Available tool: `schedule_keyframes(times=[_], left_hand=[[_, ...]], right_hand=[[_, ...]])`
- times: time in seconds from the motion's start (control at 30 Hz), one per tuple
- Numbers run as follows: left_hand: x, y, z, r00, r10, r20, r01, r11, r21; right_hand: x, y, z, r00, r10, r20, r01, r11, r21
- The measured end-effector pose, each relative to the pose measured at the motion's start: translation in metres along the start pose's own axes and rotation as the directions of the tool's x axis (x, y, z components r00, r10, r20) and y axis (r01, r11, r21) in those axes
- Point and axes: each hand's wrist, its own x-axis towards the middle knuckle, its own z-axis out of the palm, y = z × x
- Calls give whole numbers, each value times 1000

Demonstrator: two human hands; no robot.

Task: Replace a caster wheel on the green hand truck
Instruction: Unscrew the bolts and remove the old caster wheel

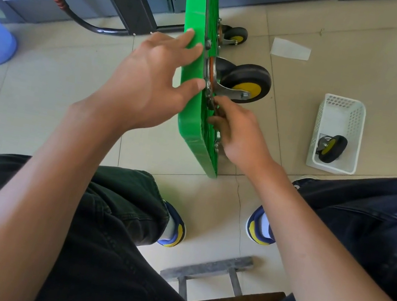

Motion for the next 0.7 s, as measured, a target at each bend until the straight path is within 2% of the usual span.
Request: schedule_keyframes(times=[0.23, 0.5, 0.7], left_hand=[[-1, -2, 3, 1000, -6, 0, 6, 1000, -10], [-4, -1, 3, 1000, -15, -3, 15, 999, -36], [-4, 0, 1, 1000, -20, 9, 20, 999, -37]], right_hand=[[-12, -13, -21, 994, 110, 10, -110, 994, -9], [-24, -20, -29, 966, 259, 0, -249, 929, 275], [-28, -11, -36, 942, 337, -3, -317, 890, 328]])
